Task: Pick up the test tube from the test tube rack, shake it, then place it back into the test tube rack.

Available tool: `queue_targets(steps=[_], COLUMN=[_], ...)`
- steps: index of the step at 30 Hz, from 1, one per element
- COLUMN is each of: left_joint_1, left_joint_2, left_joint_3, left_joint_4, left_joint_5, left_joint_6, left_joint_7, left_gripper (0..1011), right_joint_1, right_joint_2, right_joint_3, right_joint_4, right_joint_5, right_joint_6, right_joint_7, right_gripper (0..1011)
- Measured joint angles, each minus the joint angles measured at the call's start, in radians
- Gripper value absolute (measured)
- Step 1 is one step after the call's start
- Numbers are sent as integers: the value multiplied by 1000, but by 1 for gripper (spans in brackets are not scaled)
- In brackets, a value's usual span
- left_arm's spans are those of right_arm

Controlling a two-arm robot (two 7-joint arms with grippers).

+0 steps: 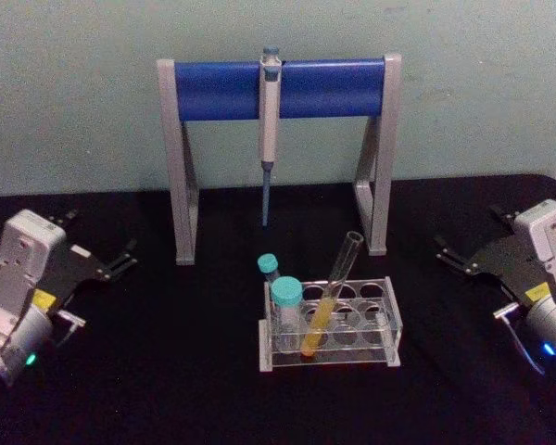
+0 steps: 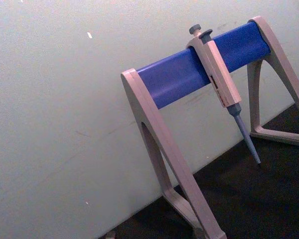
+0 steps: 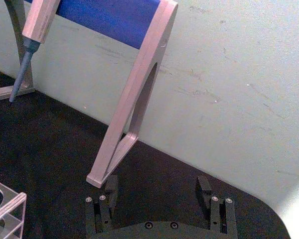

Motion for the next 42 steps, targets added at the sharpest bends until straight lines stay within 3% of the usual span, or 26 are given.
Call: queue_targets(steps=[21,32,42], left_joint_1=[0,0,0], left_joint_2=[0,0,0], left_joint_3=[0,0,0], left_joint_4=[0,0,0], left_joint_5=[0,0,0], left_joint_6=[0,0,0], left_joint_7=[0,0,0], left_gripper=[1001,1001,1001], right_joint_1=[-4,-88,-202], right_joint_2=[-1,4,2], right_joint_3=[5,42,78], right_joint_4=[-3,-94,-217], right_joint_5=[-1,25,109], right_joint_6=[1,27,31], right_joint_7=[1,31,92], right_gripper=[1000,1000,1000])
